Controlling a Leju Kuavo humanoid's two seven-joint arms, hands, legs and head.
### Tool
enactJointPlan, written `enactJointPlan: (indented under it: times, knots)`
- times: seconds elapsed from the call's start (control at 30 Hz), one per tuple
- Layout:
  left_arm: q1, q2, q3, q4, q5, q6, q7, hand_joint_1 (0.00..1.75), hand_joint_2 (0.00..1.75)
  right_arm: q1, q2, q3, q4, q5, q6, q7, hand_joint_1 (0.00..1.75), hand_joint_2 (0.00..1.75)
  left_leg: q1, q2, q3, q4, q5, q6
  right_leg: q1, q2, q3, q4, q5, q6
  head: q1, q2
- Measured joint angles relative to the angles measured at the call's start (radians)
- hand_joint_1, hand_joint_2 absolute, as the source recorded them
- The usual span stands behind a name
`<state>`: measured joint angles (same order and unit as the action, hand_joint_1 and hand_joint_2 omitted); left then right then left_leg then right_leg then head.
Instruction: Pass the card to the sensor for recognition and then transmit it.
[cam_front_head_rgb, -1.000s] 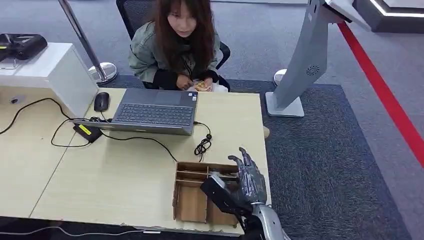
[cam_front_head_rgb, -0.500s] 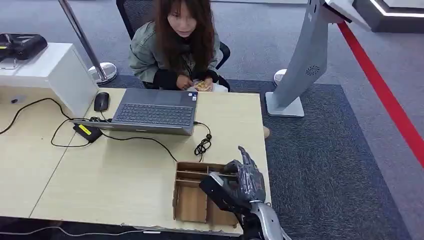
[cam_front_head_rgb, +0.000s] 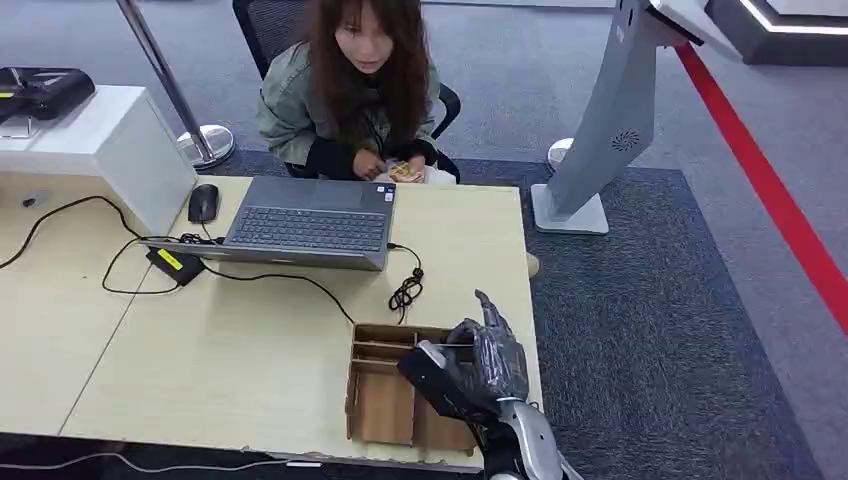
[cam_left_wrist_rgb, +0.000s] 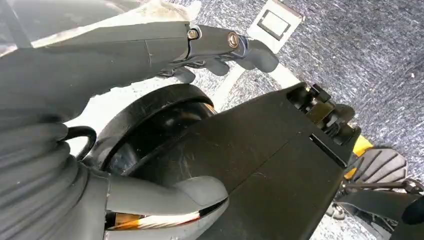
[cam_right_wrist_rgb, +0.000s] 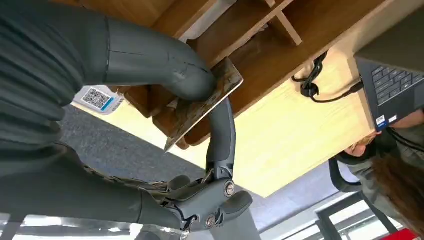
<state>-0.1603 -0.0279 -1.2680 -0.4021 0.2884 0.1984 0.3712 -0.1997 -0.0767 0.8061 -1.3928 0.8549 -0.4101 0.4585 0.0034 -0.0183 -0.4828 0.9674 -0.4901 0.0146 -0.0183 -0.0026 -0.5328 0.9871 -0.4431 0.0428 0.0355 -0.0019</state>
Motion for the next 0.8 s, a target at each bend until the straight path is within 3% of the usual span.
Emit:
enactJointPlan:
  times: [0.17, 0.5, 0.8]
  knots:
    - [0.0, 0.0, 0.0, 0.0, 0.0, 0.0, 0.0, 0.0, 1.75, 0.0, 0.0, 0.0, 0.002, -0.001, -0.003, 0.0, 1.54, 1.75, 0.0, 0.0, 0.0, 0.0, 0.0, 0.0, 0.0, 0.0, 0.0, 0.0, 0.0, 0.0, 0.0, 0.0]
    - [0.001, 0.0, 0.002, 0.0, -0.005, 0.001, -0.001, 0.0, 1.75, -0.003, -0.003, -0.002, -0.005, 0.01, -0.015, 0.002, 1.55, 1.75, 0.0, 0.0, 0.0, 0.0, 0.0, 0.0, 0.0, 0.0, 0.0, 0.0, 0.0, 0.0, 0.0, 0.0]
    - [0.001, 0.0, 0.003, 0.0, -0.005, 0.001, 0.0, 0.0, 1.75, -0.024, -0.022, -0.015, -0.138, 0.076, 0.012, 0.044, 1.52, 1.75, 0.0, 0.0, 0.001, 0.0, 0.0, 0.0, 0.0, 0.0, 0.0, 0.0, 0.0, 0.0, 0.0, 0.0]
